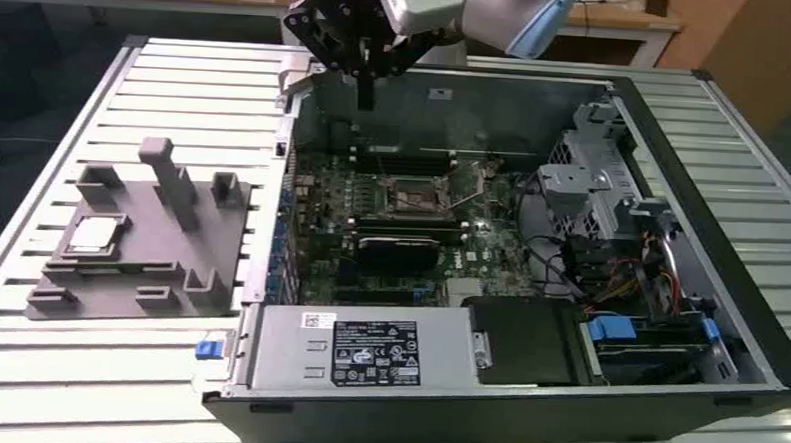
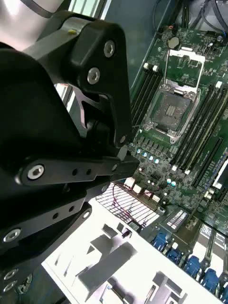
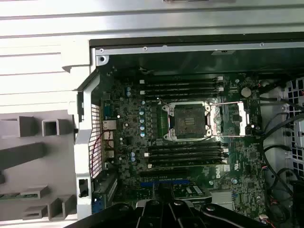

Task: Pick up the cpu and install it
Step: 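Reach for the cpu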

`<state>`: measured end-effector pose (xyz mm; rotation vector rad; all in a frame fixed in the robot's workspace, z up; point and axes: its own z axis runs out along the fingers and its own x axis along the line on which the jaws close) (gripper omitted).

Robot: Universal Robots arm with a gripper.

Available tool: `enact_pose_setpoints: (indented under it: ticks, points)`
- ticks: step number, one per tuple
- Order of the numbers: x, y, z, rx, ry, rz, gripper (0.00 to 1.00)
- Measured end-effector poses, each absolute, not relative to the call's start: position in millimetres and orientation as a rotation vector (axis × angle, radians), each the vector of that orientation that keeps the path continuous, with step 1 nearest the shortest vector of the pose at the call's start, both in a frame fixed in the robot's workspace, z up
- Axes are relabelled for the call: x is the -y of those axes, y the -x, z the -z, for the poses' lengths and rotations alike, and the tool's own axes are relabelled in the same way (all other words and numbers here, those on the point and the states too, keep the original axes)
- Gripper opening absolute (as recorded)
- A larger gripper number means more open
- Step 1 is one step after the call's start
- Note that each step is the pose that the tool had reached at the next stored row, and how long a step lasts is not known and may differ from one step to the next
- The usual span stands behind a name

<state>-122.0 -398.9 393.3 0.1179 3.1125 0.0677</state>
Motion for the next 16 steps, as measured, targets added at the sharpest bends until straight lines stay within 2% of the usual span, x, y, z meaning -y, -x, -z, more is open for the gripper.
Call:
enact_pose_setpoints:
  ticks: [16]
  points:
    - [399.0,128.9,-393.3,-3.113,-0.118,-0.068,0.11]
